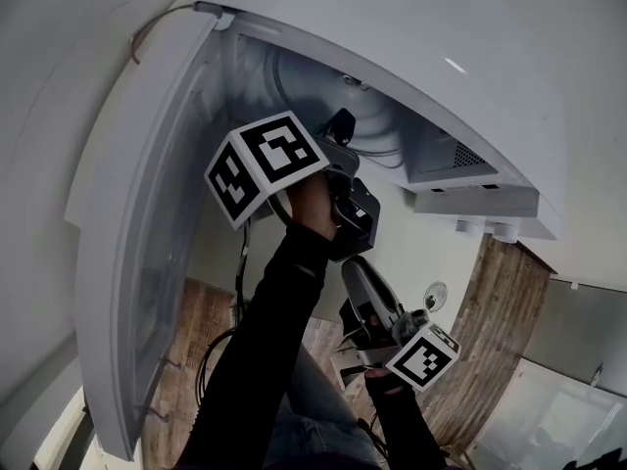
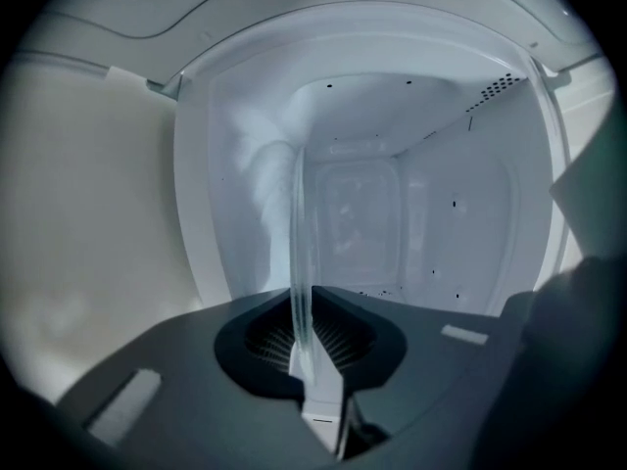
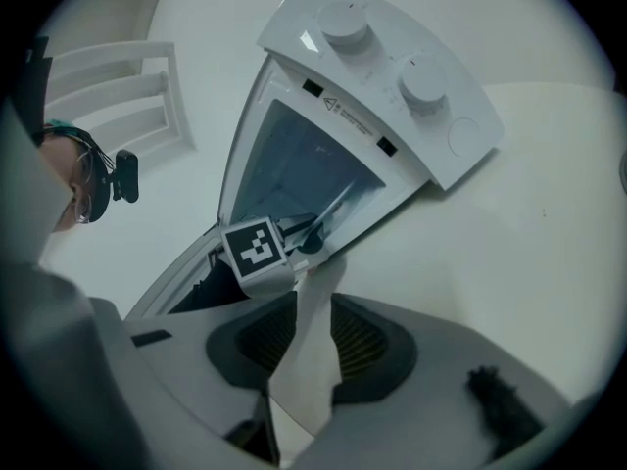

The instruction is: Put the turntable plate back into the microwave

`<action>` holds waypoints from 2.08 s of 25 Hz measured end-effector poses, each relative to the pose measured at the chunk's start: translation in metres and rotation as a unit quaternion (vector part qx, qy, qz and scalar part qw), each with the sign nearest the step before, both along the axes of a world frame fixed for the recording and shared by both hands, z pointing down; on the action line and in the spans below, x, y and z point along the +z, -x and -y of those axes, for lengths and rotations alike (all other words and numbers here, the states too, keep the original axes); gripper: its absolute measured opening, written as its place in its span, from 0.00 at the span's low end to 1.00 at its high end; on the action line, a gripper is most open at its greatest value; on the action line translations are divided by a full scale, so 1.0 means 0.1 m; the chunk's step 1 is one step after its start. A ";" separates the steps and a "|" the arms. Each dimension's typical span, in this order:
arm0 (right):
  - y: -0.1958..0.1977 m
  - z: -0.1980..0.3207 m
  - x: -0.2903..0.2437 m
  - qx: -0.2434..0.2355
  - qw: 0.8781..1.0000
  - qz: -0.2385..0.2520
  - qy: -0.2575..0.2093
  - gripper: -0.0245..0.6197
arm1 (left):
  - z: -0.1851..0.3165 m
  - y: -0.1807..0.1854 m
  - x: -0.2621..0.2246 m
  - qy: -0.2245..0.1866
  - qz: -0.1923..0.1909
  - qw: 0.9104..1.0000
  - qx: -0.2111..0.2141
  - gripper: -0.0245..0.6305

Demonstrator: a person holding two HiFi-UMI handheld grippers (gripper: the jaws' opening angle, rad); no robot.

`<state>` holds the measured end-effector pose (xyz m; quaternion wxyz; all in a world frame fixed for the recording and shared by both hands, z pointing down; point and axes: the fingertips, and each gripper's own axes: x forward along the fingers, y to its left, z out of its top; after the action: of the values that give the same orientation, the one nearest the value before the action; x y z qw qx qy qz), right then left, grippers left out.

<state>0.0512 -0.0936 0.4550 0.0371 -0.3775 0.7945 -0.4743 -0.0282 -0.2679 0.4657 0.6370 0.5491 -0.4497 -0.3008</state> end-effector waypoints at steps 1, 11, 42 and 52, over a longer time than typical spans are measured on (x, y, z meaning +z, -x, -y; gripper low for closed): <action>-0.01 0.04 -0.01 0.004 1.000 -0.001 -0.003 0.22 | 0.00 -0.01 0.00 0.002 0.002 1.000 0.005 0.07; 0.06 0.50 -0.22 0.005 0.998 -0.011 -0.054 0.22 | 0.03 -0.10 -0.15 -0.027 -0.005 0.998 0.056 0.34; 0.28 1.32 -0.07 0.063 0.998 0.011 -0.013 0.16 | -0.01 -0.20 -0.31 -0.088 -0.006 0.991 0.099 0.55; 0.14 1.33 -0.05 0.115 0.993 0.035 0.010 0.12 | -0.13 -0.37 -0.26 -0.075 0.002 0.979 0.187 0.54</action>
<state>0.0376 -0.2269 0.4504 0.1159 -0.4499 0.7391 -0.4877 0.0087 -0.2550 0.4402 0.6378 0.6708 -0.3163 -0.2079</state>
